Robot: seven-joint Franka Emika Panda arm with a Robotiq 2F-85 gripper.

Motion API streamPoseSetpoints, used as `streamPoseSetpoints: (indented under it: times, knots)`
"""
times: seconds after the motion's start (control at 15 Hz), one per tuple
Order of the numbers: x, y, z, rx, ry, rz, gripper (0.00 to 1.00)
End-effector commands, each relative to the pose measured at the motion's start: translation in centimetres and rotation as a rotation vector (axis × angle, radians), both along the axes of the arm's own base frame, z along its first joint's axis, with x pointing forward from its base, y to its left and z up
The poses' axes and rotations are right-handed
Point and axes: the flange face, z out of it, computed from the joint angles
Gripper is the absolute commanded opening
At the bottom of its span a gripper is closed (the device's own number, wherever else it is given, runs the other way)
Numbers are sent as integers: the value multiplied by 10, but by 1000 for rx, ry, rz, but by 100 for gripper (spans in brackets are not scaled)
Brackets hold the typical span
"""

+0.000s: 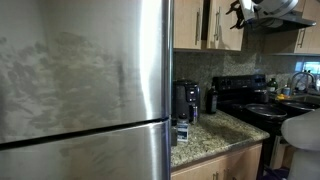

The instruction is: Close the open door of the upper cabinet then open the door again

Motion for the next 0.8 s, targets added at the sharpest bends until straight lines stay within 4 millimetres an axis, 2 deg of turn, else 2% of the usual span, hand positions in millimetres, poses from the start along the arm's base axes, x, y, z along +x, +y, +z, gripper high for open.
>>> streamPoseSetpoints:
  times: [0.0,0.13,0.27,0.33,0.53,0.6,0.73]
  knots:
    - [13,-8,23,-1,14,-12,100]
    - [11,-7,32,9,27,-8,100]
    - [-2,-6,27,39,125,40,100]
    - [5,-4,25,12,61,6,100]
    - [-3,-5,26,31,104,38,100]
    - [5,-11,19,-66,160,-3,100]
    - [13,-10,3,-194,185,-8,100]
